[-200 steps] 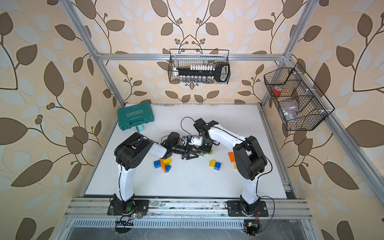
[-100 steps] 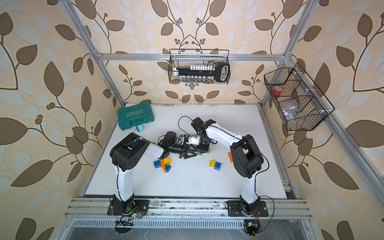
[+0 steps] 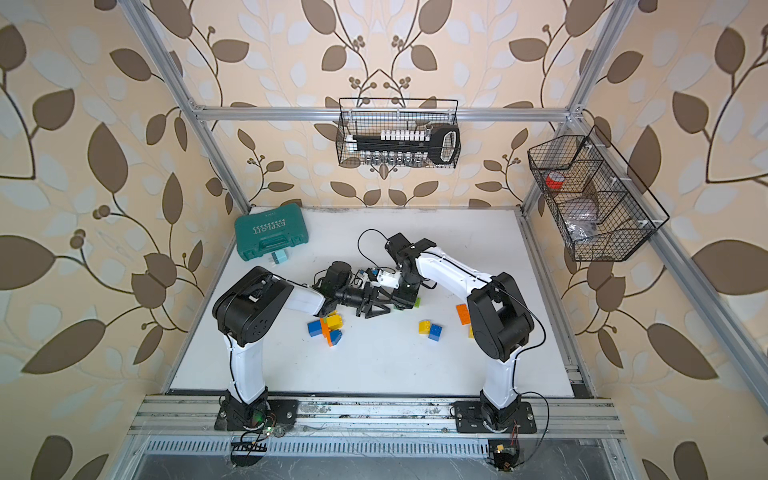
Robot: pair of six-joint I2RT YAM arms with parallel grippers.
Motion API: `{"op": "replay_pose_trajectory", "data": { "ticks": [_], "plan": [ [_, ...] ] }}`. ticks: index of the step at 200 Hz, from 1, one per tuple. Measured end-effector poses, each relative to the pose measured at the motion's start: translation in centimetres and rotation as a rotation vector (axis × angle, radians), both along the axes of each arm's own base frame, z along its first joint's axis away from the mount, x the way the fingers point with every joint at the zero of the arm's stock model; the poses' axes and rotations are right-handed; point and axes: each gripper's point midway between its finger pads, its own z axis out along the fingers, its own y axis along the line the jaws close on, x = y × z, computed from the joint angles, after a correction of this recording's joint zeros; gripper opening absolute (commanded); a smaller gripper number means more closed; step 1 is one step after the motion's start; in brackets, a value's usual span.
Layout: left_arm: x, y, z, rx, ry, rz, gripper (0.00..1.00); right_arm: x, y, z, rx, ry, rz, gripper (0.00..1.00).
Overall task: Assemble a fork with lego
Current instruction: Assemble the lego brick with the lego brick, then adjust the lego brick at the center of the board.
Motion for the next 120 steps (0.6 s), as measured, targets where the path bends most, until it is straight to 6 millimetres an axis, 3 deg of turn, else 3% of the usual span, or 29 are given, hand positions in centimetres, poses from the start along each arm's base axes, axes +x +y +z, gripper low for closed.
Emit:
{"op": "replay_pose_trajectory", "data": {
  "ticks": [54,77,120],
  "plan": [
    [1.2,2.4,2.0,0.066,-0.093,0.046,0.77,1.3,-5.0,6.3,0.121,-0.205,-0.285,1.00],
    [1.5,3.2,2.5,0.128,-0.147,0.059,0.83,1.5,-7.0,7.0,0.129,-0.275,-0.419,1.00],
    [1.9,4.2,3.3,0.238,-0.224,0.065,0.86,0.8,-9.6,8.4,0.204,-0.336,-0.642,1.00]
  ]
}}
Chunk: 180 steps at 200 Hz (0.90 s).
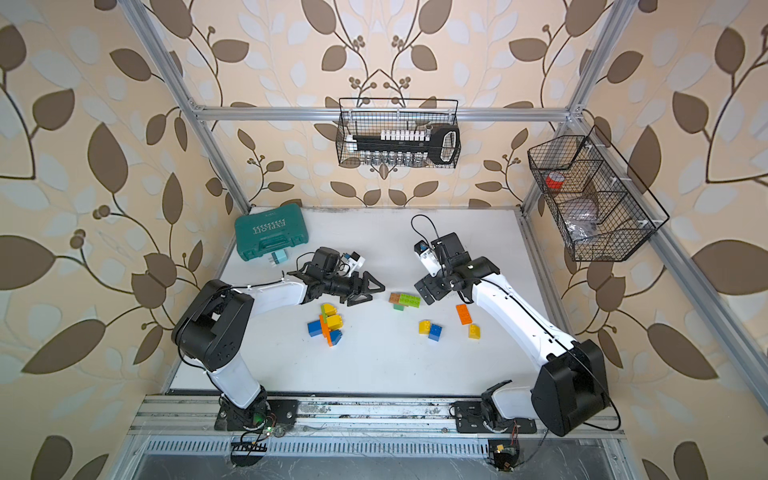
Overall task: Assemble a fork with lego
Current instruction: Adjust the lego brick at the center of the board.
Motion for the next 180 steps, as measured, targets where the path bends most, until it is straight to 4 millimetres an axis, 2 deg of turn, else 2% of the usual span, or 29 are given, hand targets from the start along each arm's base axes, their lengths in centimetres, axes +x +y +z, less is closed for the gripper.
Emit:
{"op": "replay_pose_trajectory", "data": {
  "ticks": [21,42,62,82,104,114,127,149,180],
  "plan": [
    [0.1,0.4,0.1,0.040,-0.021,-0.001,0.86,0.5,-1.7,1.1,0.032,-0.034,-0.111,1.00],
    [0.2,0.7,0.0,0.069,-0.027,0.000,0.86,0.7,-3.1,0.4,0.030,-0.011,-0.182,0.99],
    [0.0,0.8,-0.2,0.081,-0.023,-0.007,0.86,0.7,-4.9,-1.1,0.024,0.030,-0.257,0.96],
    [0.2,1.2,-0.3,0.087,-0.017,-0.001,0.86,0.2,-6.5,-2.4,0.028,0.071,-0.329,0.88],
    [0.4,1.5,-0.2,0.091,-0.013,0.004,0.85,0.0,-7.5,-3.9,0.014,0.138,-0.382,0.73],
    [0.5,1.6,-0.1,0.092,-0.013,0.008,0.84,-0.2,-7.9,-5.1,-0.002,0.195,-0.415,0.69],
    [0.6,1.8,-0.1,0.092,-0.012,0.010,0.84,-0.6,-8.3,-7.0,-0.032,0.270,-0.441,0.58],
    [0.8,2.0,-0.1,0.090,-0.011,0.017,0.84,-1.9,-8.7,-9.4,-0.072,0.384,-0.468,0.59],
    [1.0,2.1,0.1,0.081,-0.009,0.024,0.83,-3.0,-9.4,-10.3,-0.098,0.451,-0.498,0.61]
  ]
}}
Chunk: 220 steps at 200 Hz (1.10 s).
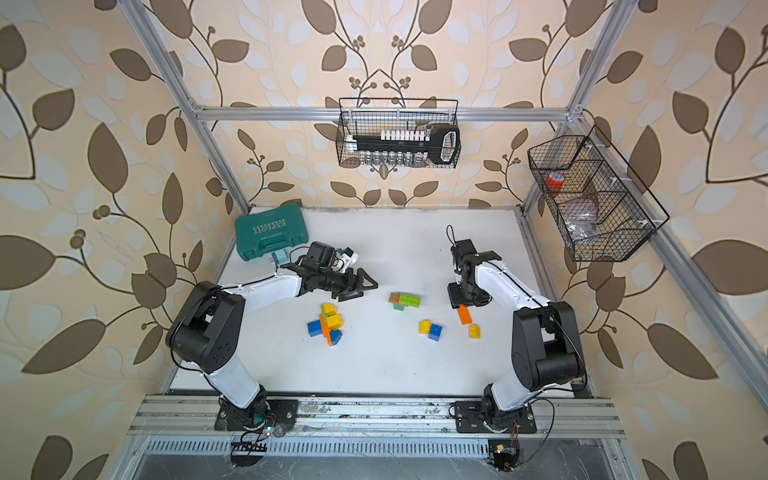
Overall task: Assemble a fork with lego
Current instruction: Adjust the lego brick at the center of the board.
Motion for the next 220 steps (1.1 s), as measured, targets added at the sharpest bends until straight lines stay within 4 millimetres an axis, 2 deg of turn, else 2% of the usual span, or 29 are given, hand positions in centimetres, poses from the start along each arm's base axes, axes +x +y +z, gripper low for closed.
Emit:
{"op": "replay_pose_trajectory", "data": {
  "ticks": [68,91,132,147,160,172,185,220],
  "plan": [
    [0.3,-0.1,-0.2,-0.025,0.018,0.005,0.83,-1.3,-0.2,-3.4,0.038,0.180,-0.036,0.54],
    [0.4,-0.2,-0.5,-0.027,0.030,0.010,0.82,-1.0,-0.1,-4.0,0.043,0.204,-0.036,0.44],
    [0.5,-0.1,-0.6,-0.038,0.038,0.008,0.82,-0.5,-0.1,-5.1,0.003,0.234,-0.028,0.44],
    [0.6,0.1,-0.6,-0.039,0.039,0.014,0.82,-0.3,0.1,-5.2,-0.017,0.233,-0.016,0.36],
    [0.6,0.1,-0.6,-0.039,0.040,0.014,0.82,0.1,0.4,-5.1,-0.027,0.221,-0.006,0.26],
    [0.7,0.3,-0.6,-0.039,0.040,0.019,0.82,0.6,0.7,-5.0,-0.031,0.209,0.005,0.24],
    [0.8,0.4,-0.6,-0.039,0.040,0.021,0.81,1.6,1.3,-4.6,-0.025,0.181,0.015,0.24],
    [1.1,0.8,-0.8,-0.038,0.044,0.033,0.81,5.1,3.8,-2.9,0.022,0.090,0.085,0.35]
  ]
}}
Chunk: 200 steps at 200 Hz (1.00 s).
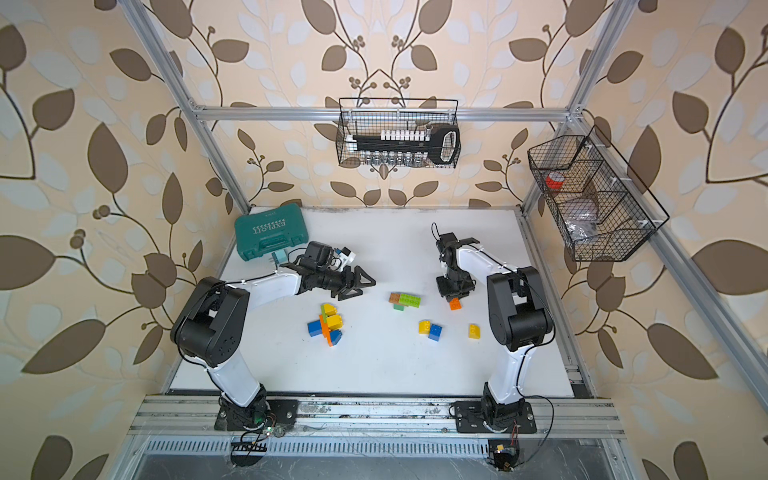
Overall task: Assemble a fork with lego
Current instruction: Adjust the lego brick at the center of the board, then pick up the lego brick from the center of the board.
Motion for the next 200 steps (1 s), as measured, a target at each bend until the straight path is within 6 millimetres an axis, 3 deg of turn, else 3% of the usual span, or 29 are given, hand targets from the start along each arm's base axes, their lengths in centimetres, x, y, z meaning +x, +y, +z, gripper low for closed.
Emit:
{"op": "replay_pose_trajectory", "data": {
  "ticks": [22,63,145,200],
  "plan": [
    [0.0,0.0,0.0,0.000,0.001,0.000,0.81,1.1,1.2,-0.4,0.025,0.002,0.059,0.43],
    [-0.1,-0.1,0.0,-0.004,0.003,-0.004,0.81,0.4,1.3,-1.6,0.028,0.058,0.106,0.61],
    [-0.1,-0.3,-0.3,-0.017,0.014,-0.010,0.81,-2.0,0.9,-2.2,0.035,0.068,0.178,0.55],
    [-0.1,-0.3,-0.2,-0.022,0.020,-0.006,0.81,-0.7,1.1,-2.1,0.035,0.005,0.232,0.53]
  ]
}}
